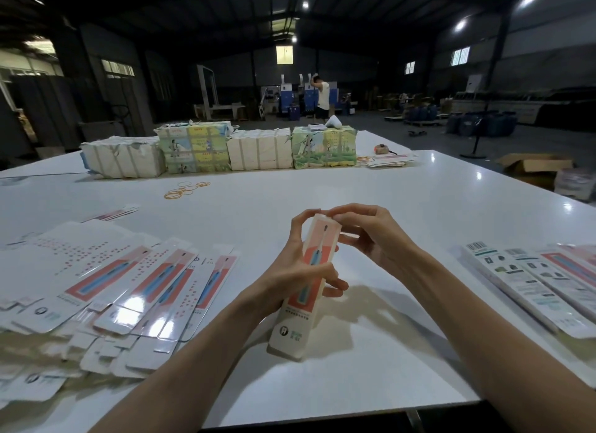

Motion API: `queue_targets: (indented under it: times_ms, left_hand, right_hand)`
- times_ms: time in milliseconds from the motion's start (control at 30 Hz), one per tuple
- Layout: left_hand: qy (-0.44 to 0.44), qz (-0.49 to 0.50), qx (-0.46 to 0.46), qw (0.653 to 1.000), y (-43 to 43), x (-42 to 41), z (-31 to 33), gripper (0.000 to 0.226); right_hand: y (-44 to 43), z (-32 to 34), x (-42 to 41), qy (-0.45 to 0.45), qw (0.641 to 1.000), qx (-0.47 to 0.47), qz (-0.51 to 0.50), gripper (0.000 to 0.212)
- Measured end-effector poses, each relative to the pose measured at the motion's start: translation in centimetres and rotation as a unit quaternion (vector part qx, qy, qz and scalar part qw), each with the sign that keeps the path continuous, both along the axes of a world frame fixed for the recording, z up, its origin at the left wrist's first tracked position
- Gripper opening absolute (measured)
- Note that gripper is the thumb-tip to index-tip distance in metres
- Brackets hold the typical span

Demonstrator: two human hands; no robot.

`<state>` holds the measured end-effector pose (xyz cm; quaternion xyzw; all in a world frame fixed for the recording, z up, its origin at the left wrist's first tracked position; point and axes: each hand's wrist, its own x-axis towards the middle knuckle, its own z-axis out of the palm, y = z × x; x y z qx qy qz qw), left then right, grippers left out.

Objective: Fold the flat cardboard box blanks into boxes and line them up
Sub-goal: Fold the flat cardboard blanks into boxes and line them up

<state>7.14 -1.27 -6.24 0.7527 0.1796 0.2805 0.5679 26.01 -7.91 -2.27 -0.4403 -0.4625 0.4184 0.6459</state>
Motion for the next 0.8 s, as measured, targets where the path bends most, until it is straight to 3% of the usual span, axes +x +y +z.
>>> queue_targets:
  times_ms: [167,367,800]
  left_hand:
    - [-0.021,0.001,-0.043,0.999,0.2,0.0,0.3,0.105]
    - [-0.073,-0.018,-0.099,0.992,0.5,-0.3,0.4,0.098]
    - [-0.082,-0.045,-0.143,0.985,0.9,0.1,-0.2,0.100]
  right_hand:
    - [0.3,-0.3,-0.6,0.018,1.000,0.005,0.022,0.018]
    - [0.1,-1.3,-2.9,-0.210,0.972,0.054,-0.090,0.021]
    - [0.3,-2.3,-2.4,-0.282,0.943,0.105,-0.140,0.024]
